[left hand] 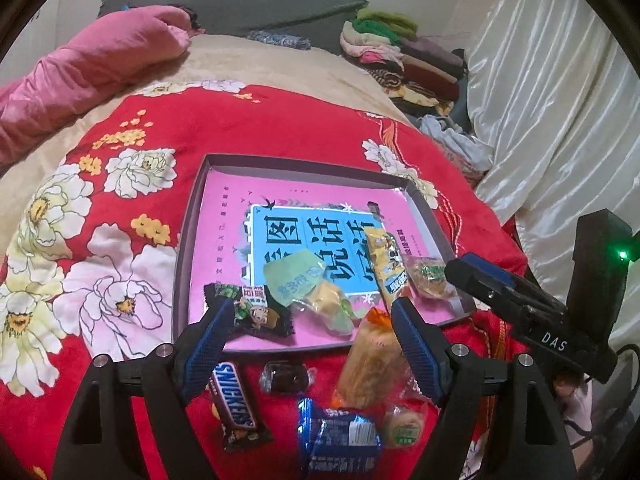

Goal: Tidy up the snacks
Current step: 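Withdraw both open tools from the tray back over the snack pile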

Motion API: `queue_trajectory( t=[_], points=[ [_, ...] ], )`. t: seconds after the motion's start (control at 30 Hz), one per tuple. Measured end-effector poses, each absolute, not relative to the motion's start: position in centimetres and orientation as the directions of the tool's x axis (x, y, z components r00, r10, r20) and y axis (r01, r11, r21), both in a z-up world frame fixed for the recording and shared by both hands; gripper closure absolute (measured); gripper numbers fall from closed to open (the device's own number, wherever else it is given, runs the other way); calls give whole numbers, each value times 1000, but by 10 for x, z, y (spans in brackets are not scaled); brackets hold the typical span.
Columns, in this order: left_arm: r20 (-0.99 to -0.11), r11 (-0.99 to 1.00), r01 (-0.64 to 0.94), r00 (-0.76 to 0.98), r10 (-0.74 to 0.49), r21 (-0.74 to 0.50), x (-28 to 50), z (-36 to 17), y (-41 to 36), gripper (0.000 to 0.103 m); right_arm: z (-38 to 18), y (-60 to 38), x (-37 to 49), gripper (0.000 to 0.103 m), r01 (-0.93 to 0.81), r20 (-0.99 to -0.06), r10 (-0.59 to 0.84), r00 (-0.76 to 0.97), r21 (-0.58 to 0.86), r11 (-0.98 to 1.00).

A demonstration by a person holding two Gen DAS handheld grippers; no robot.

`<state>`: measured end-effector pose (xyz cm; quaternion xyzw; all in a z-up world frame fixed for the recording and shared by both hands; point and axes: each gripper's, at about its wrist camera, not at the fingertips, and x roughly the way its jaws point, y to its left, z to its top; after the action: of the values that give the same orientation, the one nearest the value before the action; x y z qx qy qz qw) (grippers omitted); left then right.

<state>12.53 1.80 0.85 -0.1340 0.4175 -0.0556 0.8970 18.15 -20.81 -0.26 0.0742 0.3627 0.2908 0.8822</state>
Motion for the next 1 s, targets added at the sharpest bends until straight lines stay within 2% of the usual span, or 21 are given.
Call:
queue_trajectory(
  t=[0.6,1.0],
  points=[
    [-748,958,16,621,-234,-286,108,7,16,21,2,-202,171,27,-502,-602,559,570,284,817],
    [-771,962,39,590,-240,-270,95,0,7,21,4,-198,160,27,-533,-608,552,571,237,812]
  ],
)
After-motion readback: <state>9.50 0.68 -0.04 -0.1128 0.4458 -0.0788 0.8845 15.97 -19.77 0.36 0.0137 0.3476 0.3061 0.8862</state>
